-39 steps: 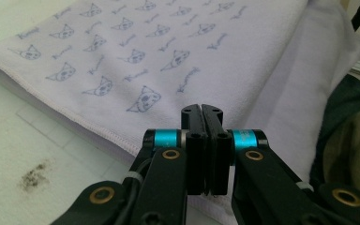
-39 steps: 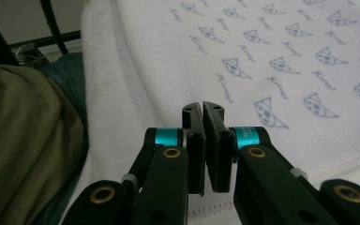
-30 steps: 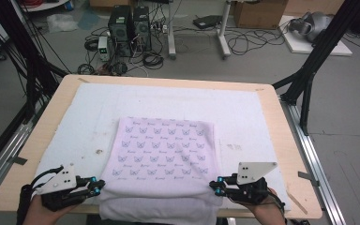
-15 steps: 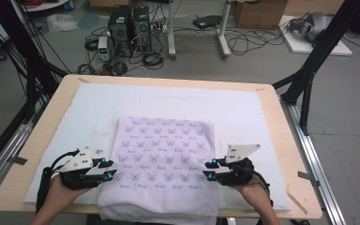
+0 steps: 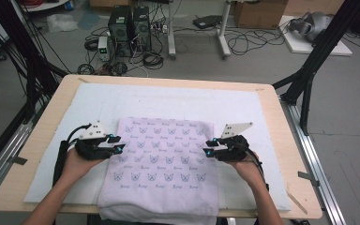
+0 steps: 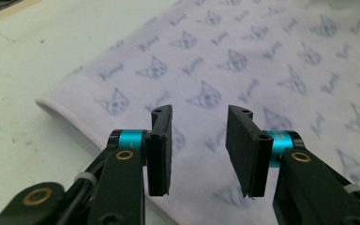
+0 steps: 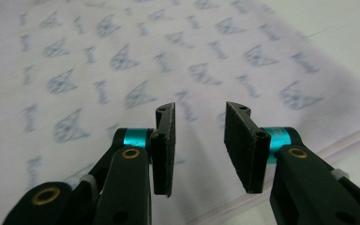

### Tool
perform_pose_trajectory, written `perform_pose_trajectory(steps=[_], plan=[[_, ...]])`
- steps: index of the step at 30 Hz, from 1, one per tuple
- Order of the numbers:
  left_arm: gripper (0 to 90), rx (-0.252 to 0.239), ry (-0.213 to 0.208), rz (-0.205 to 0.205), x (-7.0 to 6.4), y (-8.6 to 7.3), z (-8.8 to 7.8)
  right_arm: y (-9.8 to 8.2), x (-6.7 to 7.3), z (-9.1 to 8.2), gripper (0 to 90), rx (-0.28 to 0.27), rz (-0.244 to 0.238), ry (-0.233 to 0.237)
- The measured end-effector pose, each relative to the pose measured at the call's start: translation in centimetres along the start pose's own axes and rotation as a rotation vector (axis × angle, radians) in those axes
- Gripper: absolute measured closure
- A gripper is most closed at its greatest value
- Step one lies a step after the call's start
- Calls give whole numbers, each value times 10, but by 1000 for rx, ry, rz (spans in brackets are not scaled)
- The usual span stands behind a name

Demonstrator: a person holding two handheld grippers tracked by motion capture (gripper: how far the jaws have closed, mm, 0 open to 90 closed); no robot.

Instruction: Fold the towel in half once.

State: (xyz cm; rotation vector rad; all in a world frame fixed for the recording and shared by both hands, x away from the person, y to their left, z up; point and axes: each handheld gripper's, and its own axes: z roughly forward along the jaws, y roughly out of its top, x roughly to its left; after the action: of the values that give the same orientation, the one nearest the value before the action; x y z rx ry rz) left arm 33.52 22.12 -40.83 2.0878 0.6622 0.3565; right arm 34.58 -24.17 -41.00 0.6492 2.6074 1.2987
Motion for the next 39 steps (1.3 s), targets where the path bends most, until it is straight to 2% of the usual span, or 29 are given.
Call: perform_pose_trajectory(steps=[2, 5, 8, 11, 17, 20, 22, 25, 27, 29, 32, 35, 37, 39], plan=[[622, -6, 12, -14, 8, 2, 4, 4, -8, 1, 623, 6, 9, -5], [618, 11, 19, -34, 18, 6, 9, 9, -19, 2, 607, 4, 17, -8], [610, -4, 21, -48, 26, 13, 10, 14, -28, 2, 582, 3, 31, -18], [584, -13, 46, -62, 34, 24, 10, 21, -34, 2, 556, 7, 41, -27], [562, -5, 77, -69, 54, 41, 15, 30, -50, 4, 535, 22, 53, -66], [561, 14, 70, -104, 63, 37, 24, 28, -60, 9, 517, 30, 76, -87], [539, 47, 49, -146, 67, 29, 31, 23, -65, 15, 490, 38, 126, -89], [538, 46, 67, -151, 66, 14, 39, 13, -68, 24, 480, 62, 151, -102], [524, 76, 63, -168, 70, 9, 44, 6, -71, 28, 476, 74, 161, -119], [522, 83, 79, -173, 73, 7, 47, 1, -74, 30, 472, 81, 174, -128], [531, 68, 108, -180, 78, 6, 48, -3, -79, 30, 466, 82, 178, -143], [496, 89, 132, -214, 82, 2, 53, -6, -84, 31, 434, 72, 193, -151], [460, 92, 127, -229, 83, 0, 57, -8, -86, 34, 421, 74, 212, -148], [444, 110, 152, -215, 81, 0, 61, -9, -86, 37, 421, 83, 217, -146]])
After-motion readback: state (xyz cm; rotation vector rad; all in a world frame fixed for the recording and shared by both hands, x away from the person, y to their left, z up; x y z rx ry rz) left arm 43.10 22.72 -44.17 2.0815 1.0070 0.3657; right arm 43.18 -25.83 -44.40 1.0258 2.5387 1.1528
